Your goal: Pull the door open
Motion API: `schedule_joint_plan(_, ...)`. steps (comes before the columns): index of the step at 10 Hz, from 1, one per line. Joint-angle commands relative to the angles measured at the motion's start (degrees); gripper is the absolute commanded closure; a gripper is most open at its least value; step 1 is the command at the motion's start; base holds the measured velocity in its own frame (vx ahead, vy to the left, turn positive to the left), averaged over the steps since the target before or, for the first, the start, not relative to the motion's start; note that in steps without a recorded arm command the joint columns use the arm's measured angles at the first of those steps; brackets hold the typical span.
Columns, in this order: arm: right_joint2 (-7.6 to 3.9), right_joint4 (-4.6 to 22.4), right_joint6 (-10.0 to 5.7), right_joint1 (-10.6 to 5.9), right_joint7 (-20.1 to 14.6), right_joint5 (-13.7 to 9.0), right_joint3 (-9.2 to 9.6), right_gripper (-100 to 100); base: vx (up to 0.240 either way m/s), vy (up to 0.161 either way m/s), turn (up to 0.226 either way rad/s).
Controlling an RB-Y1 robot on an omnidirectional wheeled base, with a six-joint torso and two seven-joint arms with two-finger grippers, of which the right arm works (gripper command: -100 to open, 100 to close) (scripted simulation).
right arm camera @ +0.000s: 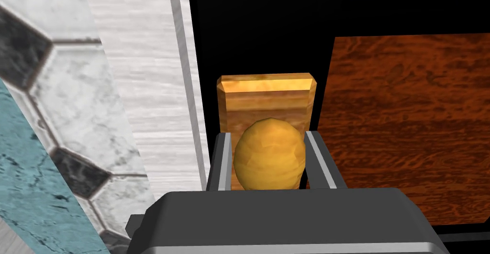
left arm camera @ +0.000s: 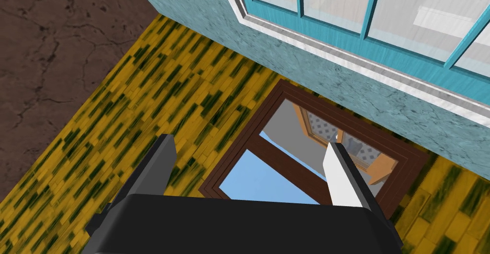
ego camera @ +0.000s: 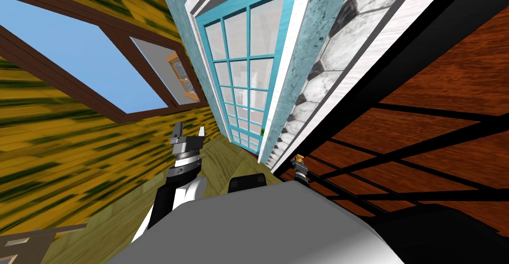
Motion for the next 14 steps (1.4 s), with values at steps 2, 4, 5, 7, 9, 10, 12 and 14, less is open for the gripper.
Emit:
schedule_joint_plan(2,-0.34,-0.45,-0.12,0.32,-0.69,0.73,1.15,100,-0.077,0.006,0.033)
schedule_joint_plan(4,-0.64,-0.84,-0.23,0.6,-1.28,1.37,2.16,100,-0.209,-0.008,0.078)
schedule_joint_plan(5,-0.87,-1.14,-0.31,0.81,-1.73,1.86,2.93,100,-0.195,0.027,0.075)
schedule_joint_plan(7,-1.35,-1.77,-0.49,1.25,-2.68,2.88,4.53,100,-0.203,0.016,0.061)
schedule_joint_plan(9,-1.89,-2.48,-0.68,1.75,-3.74,4.03,6.34,100,-0.239,0.02,0.09)
schedule_joint_plan(10,-2.13,-2.78,-0.77,1.97,-4.2,4.53,7.12,100,-0.243,-0.018,0.07)
schedule_joint_plan(12,-2.15,-2.57,-1.05,2.22,-4.54,4.99,7.89,100,-0.133,0.006,0.049)
schedule_joint_plan(14,-2.73,-3.1,-1.53,2.79,-5.33,5.86,9.19,100,-0.224,0.02,0.057)
